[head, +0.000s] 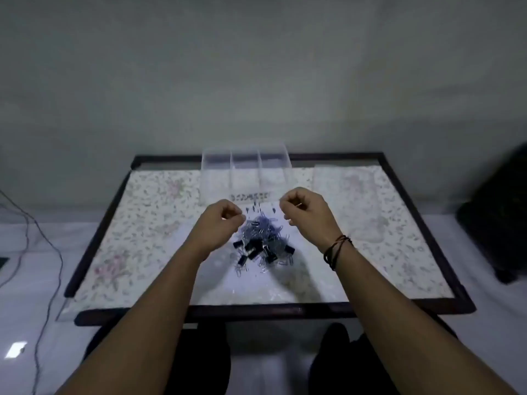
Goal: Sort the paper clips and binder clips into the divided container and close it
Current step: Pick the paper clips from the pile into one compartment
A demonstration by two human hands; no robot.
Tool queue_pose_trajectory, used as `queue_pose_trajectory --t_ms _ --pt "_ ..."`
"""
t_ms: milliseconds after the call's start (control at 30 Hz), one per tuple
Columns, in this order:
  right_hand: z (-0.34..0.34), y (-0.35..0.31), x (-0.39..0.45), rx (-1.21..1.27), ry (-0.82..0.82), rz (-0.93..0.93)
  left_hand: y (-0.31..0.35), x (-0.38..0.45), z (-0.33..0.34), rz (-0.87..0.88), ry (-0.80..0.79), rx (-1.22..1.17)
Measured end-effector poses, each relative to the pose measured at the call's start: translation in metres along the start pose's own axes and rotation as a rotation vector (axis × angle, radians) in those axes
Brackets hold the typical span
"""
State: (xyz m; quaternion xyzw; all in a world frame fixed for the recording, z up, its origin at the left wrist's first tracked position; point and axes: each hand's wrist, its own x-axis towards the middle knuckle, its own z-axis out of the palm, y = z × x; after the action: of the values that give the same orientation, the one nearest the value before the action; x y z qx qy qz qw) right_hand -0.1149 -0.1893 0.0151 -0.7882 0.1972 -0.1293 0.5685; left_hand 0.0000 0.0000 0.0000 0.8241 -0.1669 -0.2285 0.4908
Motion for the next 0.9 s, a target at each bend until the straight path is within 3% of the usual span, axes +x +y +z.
queue_pose_trajectory --t_ms 67,133,200,333,533,700,900 --pt "0.004 0.031 0.02 -0.315 -0.044 -0.013 -0.026 0.027 0.009 -0.008 -0.093 0.373" --pt "0.006 0.052 0.037 -0.704 -0.277 0.027 -0.043 0.047 0.013 -0.015 -0.228 0.744" --pt "0.006 0.062 0.054 -0.92 -0.412 0.051 -0.049 0.06 0.015 0.003 -0.268 0.856" --pt "0.013 0.078 0.06 -1.122 -0.535 0.116 -0.066 0.072 0.024 0.006 -0.249 0.907" --pt "0.027 0.086 0.057 -1.067 -0.476 0.104 -0.074 0.072 0.038 0.022 -0.176 0.84" --pt "0.025 0.082 0.056 -0.767 -0.471 0.232 -0.072 0.071 0.043 -0.053 -0.162 0.722" --pt "-0.001 0.08 0.066 -0.647 -0.366 0.245 -0.064 0.068 0.048 -0.143 -0.145 0.621"
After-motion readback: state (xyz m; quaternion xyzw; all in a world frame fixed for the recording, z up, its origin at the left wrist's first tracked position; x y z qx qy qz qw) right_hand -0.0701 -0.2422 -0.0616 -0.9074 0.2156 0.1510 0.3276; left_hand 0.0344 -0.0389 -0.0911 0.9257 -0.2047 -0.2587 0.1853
